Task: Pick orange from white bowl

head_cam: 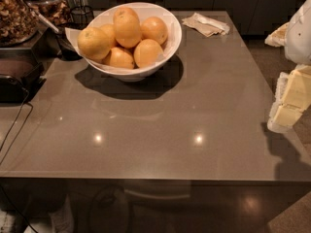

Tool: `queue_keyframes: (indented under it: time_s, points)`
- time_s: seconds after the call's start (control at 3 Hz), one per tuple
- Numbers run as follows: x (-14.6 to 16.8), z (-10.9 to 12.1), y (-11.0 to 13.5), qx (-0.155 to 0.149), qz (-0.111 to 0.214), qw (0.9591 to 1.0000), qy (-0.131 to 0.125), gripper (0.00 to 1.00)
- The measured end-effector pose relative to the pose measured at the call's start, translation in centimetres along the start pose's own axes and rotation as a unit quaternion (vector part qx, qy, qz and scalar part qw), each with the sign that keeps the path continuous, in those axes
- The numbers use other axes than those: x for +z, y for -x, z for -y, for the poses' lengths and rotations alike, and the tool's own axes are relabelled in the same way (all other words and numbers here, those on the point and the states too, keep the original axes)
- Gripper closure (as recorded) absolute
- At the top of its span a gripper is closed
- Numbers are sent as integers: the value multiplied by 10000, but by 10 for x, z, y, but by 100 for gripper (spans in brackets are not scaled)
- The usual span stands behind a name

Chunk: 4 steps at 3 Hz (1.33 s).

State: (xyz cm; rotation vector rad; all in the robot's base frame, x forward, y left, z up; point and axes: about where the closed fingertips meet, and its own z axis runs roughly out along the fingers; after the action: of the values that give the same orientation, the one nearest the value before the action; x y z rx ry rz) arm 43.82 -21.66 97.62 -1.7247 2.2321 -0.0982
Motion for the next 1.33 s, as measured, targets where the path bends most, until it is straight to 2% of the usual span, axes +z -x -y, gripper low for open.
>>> queue_keyframes:
  time_s: [0.33,1.0,1.33]
  points:
    - [-3,4,6,17,15,10000,-68,0]
    - [2,31,33,-72,-354,9993,-34,0]
    - [2,31,33,-71,-353,9993,-34,0]
